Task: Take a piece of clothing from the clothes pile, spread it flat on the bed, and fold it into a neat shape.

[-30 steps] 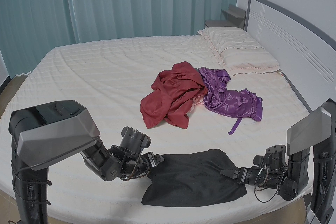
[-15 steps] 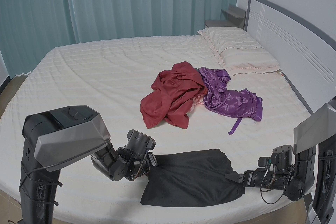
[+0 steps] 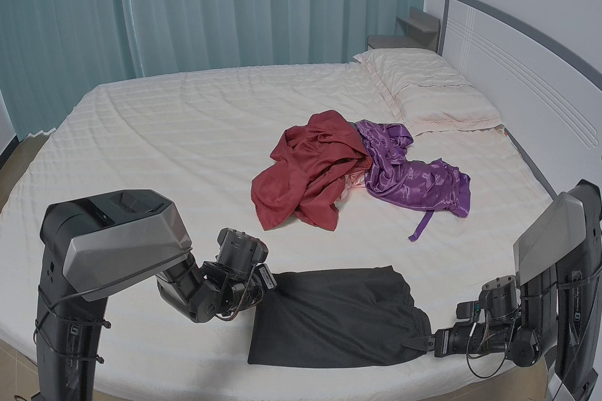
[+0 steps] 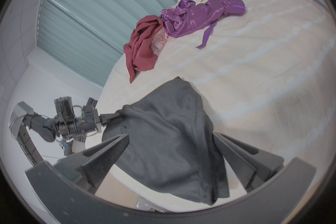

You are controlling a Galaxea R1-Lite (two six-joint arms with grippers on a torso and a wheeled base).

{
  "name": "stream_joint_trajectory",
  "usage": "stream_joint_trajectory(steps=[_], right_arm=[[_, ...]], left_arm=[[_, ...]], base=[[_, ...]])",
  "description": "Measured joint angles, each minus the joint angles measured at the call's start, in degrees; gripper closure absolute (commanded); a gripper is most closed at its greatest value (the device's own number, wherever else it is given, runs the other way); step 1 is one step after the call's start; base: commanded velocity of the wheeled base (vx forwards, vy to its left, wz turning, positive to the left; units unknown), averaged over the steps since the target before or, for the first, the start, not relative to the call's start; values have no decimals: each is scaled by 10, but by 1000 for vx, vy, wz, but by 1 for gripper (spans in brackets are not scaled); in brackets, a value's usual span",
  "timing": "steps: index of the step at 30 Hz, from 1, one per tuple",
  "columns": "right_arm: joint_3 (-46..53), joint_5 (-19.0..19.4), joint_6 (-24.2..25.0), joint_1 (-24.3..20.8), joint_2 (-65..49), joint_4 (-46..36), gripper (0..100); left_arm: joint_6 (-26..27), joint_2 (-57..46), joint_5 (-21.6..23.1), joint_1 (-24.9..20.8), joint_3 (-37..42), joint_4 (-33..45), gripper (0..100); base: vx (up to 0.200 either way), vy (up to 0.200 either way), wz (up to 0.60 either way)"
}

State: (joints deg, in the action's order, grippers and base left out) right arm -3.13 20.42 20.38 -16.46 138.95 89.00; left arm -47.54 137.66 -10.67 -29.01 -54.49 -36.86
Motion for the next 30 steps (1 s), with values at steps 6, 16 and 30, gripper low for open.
stream_joint_trajectory(steps=[6, 16, 30], right_arm=[[13, 1, -8, -9, 12, 0, 100], [21, 3, -13, -5, -4, 0, 0], [21, 3, -19, 6, -15, -1, 0]], left_arm=[[0, 0, 1, 9, 3, 0, 0], [-6, -9, 6, 30, 5, 1, 0], [-153, -102, 77, 2, 29, 3, 0]], base=[[0, 0, 0], [0, 0, 0], [0, 0, 0]])
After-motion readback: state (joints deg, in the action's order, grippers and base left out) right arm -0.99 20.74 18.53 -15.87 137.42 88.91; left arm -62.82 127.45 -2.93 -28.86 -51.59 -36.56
